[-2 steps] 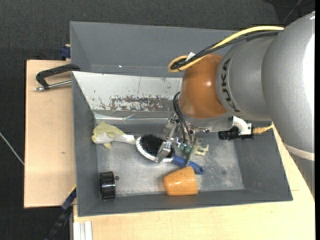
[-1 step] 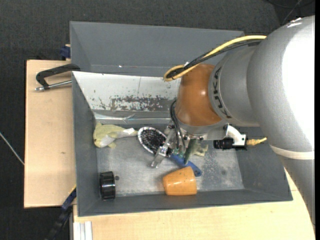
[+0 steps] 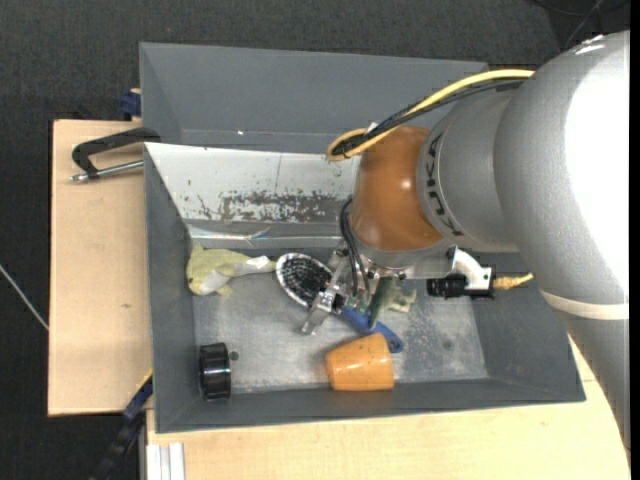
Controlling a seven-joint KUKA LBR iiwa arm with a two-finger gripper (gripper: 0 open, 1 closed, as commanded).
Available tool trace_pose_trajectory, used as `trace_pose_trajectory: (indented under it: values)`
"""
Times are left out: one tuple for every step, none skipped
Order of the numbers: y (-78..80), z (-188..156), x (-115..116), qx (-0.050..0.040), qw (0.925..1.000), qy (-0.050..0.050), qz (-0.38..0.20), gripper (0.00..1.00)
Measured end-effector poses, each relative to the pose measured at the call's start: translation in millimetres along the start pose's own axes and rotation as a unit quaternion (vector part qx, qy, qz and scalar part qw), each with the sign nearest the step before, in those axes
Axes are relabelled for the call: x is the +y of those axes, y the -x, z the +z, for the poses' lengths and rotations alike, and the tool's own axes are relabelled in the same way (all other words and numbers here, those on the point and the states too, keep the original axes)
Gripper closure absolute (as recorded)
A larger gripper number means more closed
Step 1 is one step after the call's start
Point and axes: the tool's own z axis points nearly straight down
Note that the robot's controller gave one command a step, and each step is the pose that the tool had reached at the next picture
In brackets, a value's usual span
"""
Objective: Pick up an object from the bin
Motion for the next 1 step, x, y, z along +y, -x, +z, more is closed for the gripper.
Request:
trace_pose_trajectory:
  values:
    - [3.0, -2.6, 0.2, -0.0045, 1.0000, 0.001, 0.001, 1.00]
